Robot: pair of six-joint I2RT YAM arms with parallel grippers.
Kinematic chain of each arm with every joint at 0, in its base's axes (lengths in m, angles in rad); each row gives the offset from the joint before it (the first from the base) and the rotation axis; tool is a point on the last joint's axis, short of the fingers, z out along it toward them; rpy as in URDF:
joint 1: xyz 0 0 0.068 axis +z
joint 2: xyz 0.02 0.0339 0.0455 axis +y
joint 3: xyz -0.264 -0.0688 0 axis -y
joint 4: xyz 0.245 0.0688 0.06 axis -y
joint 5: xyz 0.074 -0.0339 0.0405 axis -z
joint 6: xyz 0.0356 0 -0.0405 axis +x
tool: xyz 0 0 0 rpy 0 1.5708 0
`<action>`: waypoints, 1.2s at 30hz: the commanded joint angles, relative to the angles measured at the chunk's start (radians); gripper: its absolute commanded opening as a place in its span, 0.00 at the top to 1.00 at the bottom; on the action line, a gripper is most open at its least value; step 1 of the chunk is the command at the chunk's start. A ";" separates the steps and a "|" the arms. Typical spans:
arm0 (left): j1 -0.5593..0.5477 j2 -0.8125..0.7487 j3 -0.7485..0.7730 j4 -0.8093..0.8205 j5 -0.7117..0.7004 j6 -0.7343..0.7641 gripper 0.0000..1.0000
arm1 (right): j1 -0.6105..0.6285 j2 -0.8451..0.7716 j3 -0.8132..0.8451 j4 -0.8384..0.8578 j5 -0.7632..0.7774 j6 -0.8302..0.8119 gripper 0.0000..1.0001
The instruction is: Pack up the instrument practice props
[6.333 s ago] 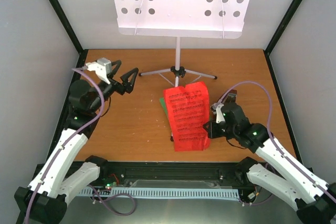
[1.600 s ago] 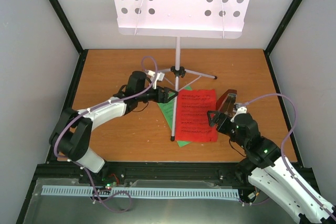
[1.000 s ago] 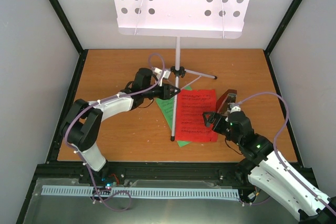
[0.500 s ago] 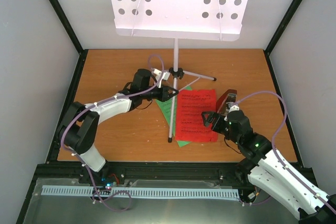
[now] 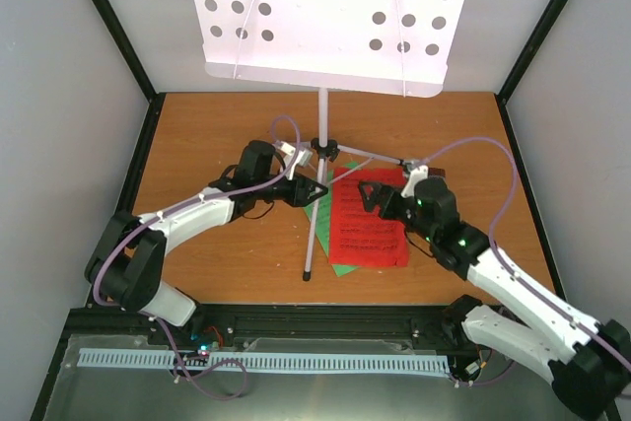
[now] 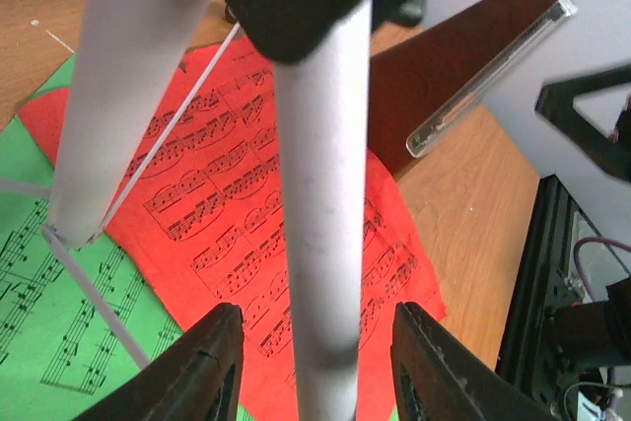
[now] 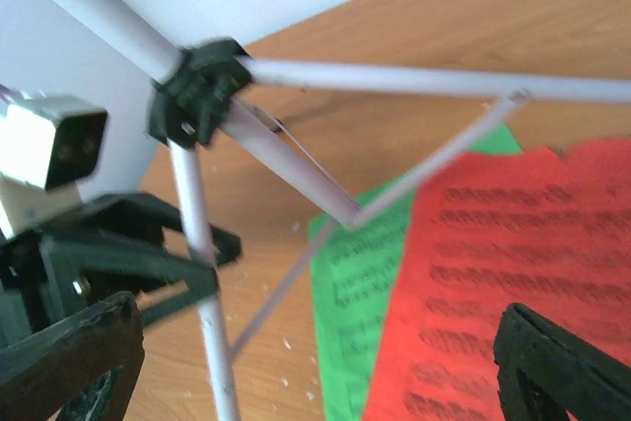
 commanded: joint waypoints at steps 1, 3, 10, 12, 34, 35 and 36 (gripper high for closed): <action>-0.004 -0.061 -0.015 0.000 -0.008 0.019 0.54 | 0.001 0.162 0.126 0.145 -0.079 -0.093 0.09; -0.003 -0.085 -0.024 0.003 -0.020 0.010 0.54 | 0.000 0.233 0.167 0.188 -0.096 -0.104 0.16; 0.035 -0.207 -0.028 -0.048 -0.004 -0.045 0.41 | -0.082 0.455 0.237 0.385 -0.331 -0.048 0.30; 0.071 -0.251 -0.015 -0.081 0.047 -0.050 0.24 | -0.095 0.491 0.250 0.420 -0.373 -0.037 0.32; 0.137 -0.224 0.070 -0.247 0.057 0.076 0.02 | -0.136 0.634 0.299 0.484 -0.509 -0.073 0.65; 0.137 -0.221 0.071 -0.248 0.058 0.079 0.02 | -0.137 0.636 0.300 0.485 -0.508 -0.082 0.67; 0.137 -0.219 0.072 -0.248 0.059 0.082 0.02 | -0.137 0.638 0.301 0.485 -0.507 -0.094 0.69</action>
